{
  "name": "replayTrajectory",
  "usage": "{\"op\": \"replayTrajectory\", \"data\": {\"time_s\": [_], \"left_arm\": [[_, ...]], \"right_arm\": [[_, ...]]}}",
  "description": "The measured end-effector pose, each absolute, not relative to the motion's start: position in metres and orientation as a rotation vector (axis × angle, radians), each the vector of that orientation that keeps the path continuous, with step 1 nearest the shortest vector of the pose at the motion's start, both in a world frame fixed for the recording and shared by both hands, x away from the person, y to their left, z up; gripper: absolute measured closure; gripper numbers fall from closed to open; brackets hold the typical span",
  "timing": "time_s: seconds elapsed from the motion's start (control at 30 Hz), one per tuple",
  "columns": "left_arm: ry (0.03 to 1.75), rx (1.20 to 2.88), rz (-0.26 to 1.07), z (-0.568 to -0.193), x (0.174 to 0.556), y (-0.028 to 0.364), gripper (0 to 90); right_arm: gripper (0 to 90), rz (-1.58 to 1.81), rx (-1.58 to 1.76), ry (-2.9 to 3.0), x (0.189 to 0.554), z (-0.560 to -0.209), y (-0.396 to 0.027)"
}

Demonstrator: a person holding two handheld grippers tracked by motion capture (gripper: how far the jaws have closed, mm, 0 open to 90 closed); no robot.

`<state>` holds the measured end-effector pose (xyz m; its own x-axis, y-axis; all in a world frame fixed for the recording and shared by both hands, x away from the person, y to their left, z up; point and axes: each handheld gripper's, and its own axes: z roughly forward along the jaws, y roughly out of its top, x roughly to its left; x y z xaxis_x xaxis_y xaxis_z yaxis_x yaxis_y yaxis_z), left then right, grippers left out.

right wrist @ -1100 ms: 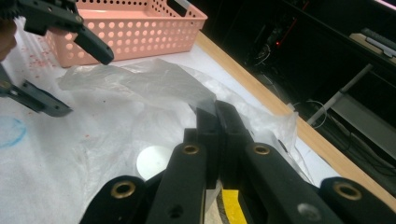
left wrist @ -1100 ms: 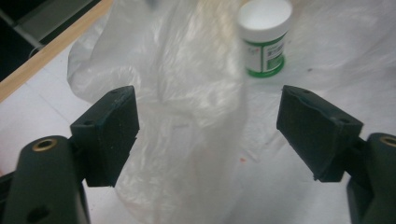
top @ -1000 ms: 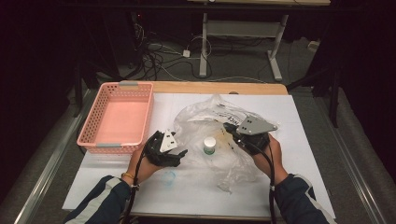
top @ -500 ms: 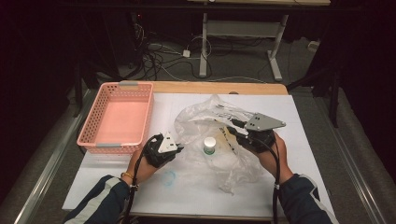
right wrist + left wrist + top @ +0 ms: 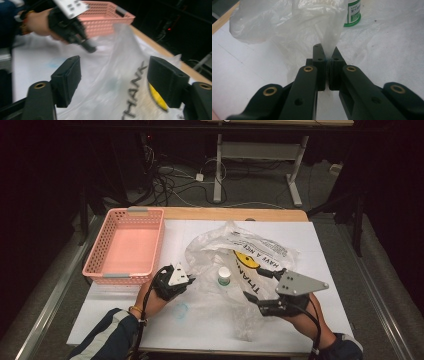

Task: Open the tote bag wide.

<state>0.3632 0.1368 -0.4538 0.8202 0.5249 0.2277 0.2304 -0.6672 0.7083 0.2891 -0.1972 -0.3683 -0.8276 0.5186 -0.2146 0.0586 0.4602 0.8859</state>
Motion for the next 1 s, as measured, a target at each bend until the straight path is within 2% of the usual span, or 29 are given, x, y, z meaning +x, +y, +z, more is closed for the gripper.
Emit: {"op": "replayTrajectory", "data": {"time_s": [0.07, 0.23, 0.3, 0.37, 0.53, 0.67, 0.83, 1.0], "left_arm": [[0.544, 2.307, 0.551, -0.454, 0.363, 0.137, 84.6], [0.546, 2.314, 0.546, -0.457, 0.362, 0.136, 84.6], [0.543, 2.317, 0.549, -0.458, 0.363, 0.135, 84.6], [0.540, 2.319, 0.546, -0.459, 0.363, 0.134, 84.6], [0.531, 2.326, 0.551, -0.459, 0.362, 0.132, 84.5], [0.540, 2.323, 0.559, -0.460, 0.363, 0.132, 84.6], [0.538, 2.311, 0.582, -0.456, 0.362, 0.135, 84.6], [0.543, 2.286, 0.596, -0.453, 0.363, 0.138, 84.6]], "right_arm": [[25.2, 1.318, 0.455, 2.288, 0.279, -0.375, -0.199], [24.8, 1.182, 0.468, 2.434, 0.267, -0.400, -0.207], [27.4, 1.120, 0.471, 2.478, 0.267, -0.410, -0.212], [32.6, 1.080, 0.484, 2.506, 0.269, -0.420, -0.215], [64.0, 1.003, 0.497, 2.544, 0.281, -0.437, -0.216], [81.3, 1.010, 0.543, 2.533, 0.288, -0.441, -0.220], [88.1, 1.077, 0.563, 2.448, 0.288, -0.432, -0.225], [89.4, 1.114, 0.562, 2.360, 0.287, -0.423, -0.230]]}}
